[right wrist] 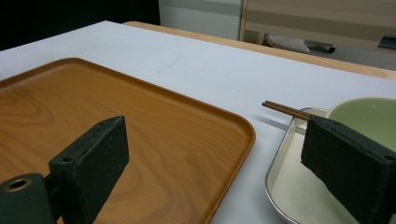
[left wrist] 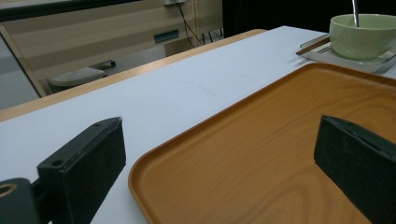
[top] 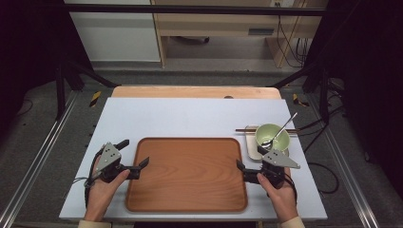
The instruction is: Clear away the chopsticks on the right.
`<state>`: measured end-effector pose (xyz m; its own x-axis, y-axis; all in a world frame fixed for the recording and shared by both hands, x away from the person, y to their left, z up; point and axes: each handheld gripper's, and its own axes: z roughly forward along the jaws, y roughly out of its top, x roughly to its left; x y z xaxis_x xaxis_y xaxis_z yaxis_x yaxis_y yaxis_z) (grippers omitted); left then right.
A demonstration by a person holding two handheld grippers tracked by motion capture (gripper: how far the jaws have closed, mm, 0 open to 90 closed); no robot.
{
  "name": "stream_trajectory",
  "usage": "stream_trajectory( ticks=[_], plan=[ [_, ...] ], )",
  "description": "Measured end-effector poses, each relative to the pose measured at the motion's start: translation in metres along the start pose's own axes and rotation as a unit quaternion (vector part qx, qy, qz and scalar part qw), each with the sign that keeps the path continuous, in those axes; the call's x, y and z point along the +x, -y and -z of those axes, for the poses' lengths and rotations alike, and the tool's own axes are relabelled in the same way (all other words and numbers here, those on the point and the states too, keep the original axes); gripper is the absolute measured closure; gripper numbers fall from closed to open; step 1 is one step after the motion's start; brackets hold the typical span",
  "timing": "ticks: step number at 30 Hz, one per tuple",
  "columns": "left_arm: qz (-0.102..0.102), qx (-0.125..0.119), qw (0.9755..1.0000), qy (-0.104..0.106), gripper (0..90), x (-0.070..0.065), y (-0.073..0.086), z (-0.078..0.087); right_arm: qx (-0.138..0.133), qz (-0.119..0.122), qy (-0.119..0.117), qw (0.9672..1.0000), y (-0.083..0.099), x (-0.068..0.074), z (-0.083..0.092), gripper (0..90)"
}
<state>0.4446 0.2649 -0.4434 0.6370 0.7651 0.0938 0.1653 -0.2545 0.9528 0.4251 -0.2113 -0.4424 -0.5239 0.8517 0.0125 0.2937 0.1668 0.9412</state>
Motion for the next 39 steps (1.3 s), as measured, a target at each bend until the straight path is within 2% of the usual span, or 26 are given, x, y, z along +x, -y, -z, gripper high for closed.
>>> stream_trajectory(
  ticks=[3, 11, 15, 16, 18, 22, 23, 24, 28, 31, 34, 35, 36, 37, 39],
  plan=[
    [0.003, -0.003, 1.0000, 0.000, 1.7, 0.000, 0.000, 0.000, 0.000, 0.002, 0.002, 1.0000, 0.000, -0.001, 0.002, 8.4],
    [-0.008, -0.003, 1.0000, -0.003, 1.6, -0.001, 0.000, -0.001, 0.007, 0.001, 0.003, 1.0000, 0.001, -0.002, 0.009, 10.9],
    [-0.010, -0.002, 0.9999, -0.005, 1.5, 0.000, 0.002, -0.002, 0.014, 0.008, 0.009, 0.9998, 0.007, -0.003, 0.019, 13.5],
    [-0.011, -0.003, 0.9999, -0.008, 1.5, -0.001, 0.002, -0.003, 0.022, 0.020, 0.013, 0.9995, 0.011, -0.005, 0.025, 15.9],
    [-0.011, -0.004, 0.9999, -0.009, 1.5, -0.001, 0.002, -0.003, 0.026, 0.024, 0.014, 0.9993, 0.013, -0.006, 0.028, 16.2],
    [-0.015, -0.002, 0.9998, -0.010, 1.5, -0.003, 0.004, -0.001, 0.025, 0.019, 0.022, 0.9993, 0.019, -0.014, 0.047, 19.4],
    [-0.015, -0.002, 0.9998, -0.011, 1.5, -0.003, 0.004, 0.000, 0.025, 0.019, 0.022, 0.9993, 0.019, -0.014, 0.047, 19.4],
    [-0.012, -0.005, 0.9998, -0.013, 1.5, -0.002, 0.005, 0.001, 0.026, 0.011, 0.029, 0.9992, 0.021, -0.018, 0.056, 23.4],
    [-0.008, -0.008, 0.9998, -0.014, 1.5, -0.002, 0.007, 0.002, 0.028, -0.003, 0.044, 0.9986, 0.026, -0.026, 0.070, 25.0],
    [-0.010, -0.007, 0.9998, -0.012, 1.5, -0.002, 0.008, 0.003, 0.024, -0.027, 0.070, 0.9969, 0.030, -0.040, 0.087, 29.0],
    [-0.011, -0.010, 0.9998, -0.013, 1.5, -0.002, 0.007, 0.003, 0.024, -0.036, 0.083, 0.9956, 0.032, -0.046, 0.093, 32.6],
    [-0.011, -0.011, 0.9998, -0.014, 1.5, -0.002, 0.007, 0.004, 0.024, -0.038, 0.088, 0.9951, 0.033, -0.049, 0.095, 35.8],
    [-0.005, -0.015, 0.9998, -0.011, 1.5, -0.002, 0.007, 0.003, 0.030, -0.054, 0.101, 0.9930, 0.034, -0.055, 0.098, 44.3],
    [-0.003, -0.017, 0.9998, -0.011, 1.7, -0.002, 0.007, 0.002, 0.034, -0.053, 0.112, 0.9917, 0.036, -0.058, 0.097, 49.2],
    [-0.002, -0.019, 0.9997, -0.014, 2.2, -0.003, 0.007, 0.002, 0.045, -0.067, 0.115, 0.9900, 0.039, -0.063, 0.097, 58.1]
  ],
)
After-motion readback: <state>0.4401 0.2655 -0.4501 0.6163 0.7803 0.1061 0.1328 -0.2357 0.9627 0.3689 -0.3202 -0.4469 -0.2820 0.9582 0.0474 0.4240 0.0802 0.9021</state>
